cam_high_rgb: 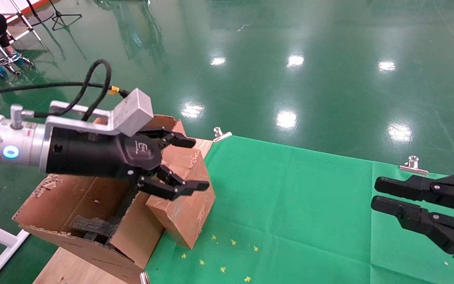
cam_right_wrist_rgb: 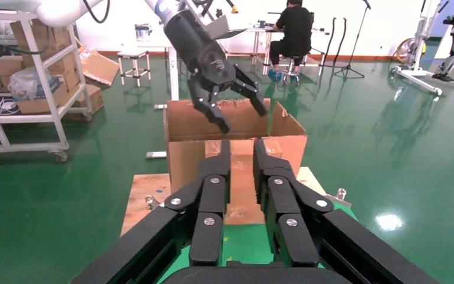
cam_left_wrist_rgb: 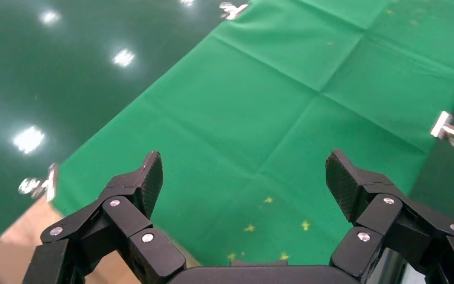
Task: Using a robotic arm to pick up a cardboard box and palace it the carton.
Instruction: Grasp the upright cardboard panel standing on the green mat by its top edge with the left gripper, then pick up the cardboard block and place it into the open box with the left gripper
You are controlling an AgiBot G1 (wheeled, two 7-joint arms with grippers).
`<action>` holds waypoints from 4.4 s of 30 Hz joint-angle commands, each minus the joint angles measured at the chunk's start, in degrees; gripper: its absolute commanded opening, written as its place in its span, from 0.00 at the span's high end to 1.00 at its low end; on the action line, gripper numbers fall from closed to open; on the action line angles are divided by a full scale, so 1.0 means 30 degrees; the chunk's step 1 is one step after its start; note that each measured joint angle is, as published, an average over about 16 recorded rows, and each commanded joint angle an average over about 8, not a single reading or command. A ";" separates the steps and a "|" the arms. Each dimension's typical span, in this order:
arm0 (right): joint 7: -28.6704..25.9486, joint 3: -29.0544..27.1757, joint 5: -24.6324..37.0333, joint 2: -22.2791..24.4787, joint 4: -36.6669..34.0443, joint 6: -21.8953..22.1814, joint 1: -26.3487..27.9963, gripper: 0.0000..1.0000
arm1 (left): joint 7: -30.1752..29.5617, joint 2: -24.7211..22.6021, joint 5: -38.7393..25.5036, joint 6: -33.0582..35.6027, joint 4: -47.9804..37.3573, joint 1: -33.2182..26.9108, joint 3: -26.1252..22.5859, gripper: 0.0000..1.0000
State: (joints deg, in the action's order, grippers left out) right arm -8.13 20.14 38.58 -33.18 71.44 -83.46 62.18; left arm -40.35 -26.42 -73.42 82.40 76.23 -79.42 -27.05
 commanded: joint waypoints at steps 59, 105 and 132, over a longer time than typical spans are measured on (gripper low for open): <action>0.0003 0.0004 -0.0005 0.0003 -0.0007 0.0007 -0.0004 0.00 | -0.9980 -0.4439 -0.7949 0.2265 -0.3230 -0.6763 -0.9631 1.00; 0.0004 0.0006 -0.0006 0.0003 -0.0007 0.0007 -0.0003 0.00 | -0.8310 -0.1298 -0.6535 0.0586 -0.6600 -1.2217 -0.5898 1.00; 0.0005 0.0008 -0.0008 0.0004 -0.0007 0.0007 -0.0003 0.00 | -0.4465 -0.0191 -1.1694 -0.2079 -1.4143 -1.0721 -0.7936 1.00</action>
State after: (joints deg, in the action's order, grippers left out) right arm -8.12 20.16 38.55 -33.16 71.42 -83.44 62.17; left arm -53.66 -27.11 -108.46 75.88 33.75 -111.57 -50.80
